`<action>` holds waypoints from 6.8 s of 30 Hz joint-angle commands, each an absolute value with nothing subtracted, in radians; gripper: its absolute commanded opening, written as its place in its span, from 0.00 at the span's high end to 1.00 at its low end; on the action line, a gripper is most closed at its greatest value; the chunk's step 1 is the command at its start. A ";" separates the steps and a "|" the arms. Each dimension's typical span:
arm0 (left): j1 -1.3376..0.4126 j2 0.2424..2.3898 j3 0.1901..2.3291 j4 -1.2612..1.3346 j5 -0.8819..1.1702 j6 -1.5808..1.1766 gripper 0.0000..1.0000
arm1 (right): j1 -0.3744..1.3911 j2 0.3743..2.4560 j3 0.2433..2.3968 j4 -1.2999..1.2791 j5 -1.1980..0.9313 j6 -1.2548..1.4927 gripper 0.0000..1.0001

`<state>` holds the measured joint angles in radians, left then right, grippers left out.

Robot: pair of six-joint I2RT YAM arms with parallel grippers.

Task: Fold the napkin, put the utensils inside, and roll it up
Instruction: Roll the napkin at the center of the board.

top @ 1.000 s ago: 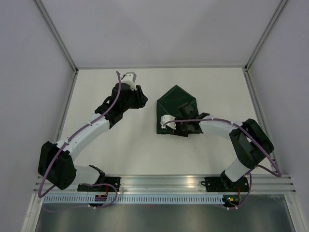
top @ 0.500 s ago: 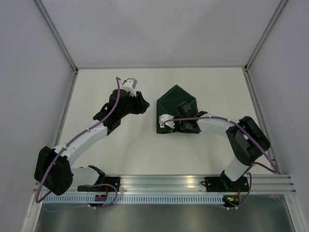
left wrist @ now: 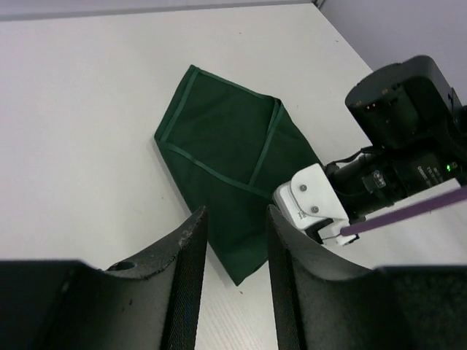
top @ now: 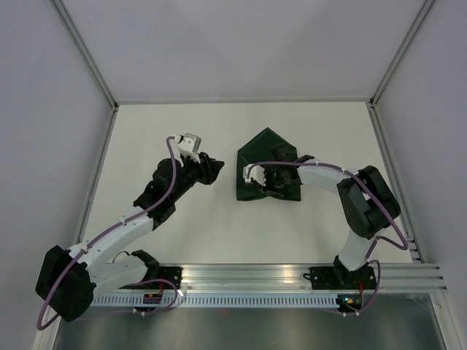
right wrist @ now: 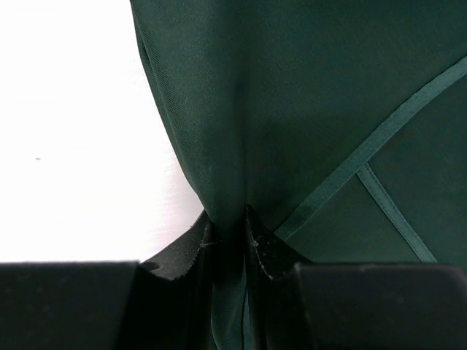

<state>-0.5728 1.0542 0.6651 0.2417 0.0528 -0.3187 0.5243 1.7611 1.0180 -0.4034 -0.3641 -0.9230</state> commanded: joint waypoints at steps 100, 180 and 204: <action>-0.985 1.957 1.126 -0.060 0.158 0.698 0.93 | 0.356 2.252 1.437 -1.049 -0.578 -1.081 0.93; -0.632 2.326 1.588 -0.601 1.172 0.396 0.98 | 0.363 1.509 0.841 -0.371 -0.729 -0.899 0.23; -0.627 2.330 1.589 -0.614 1.181 0.403 0.96 | 0.480 1.646 0.833 -0.285 -0.571 -0.839 0.57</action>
<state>-0.6304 2.3138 1.5627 -0.6022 1.1389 0.3931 0.4755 1.6207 0.8066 -0.2924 -0.5705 -0.8360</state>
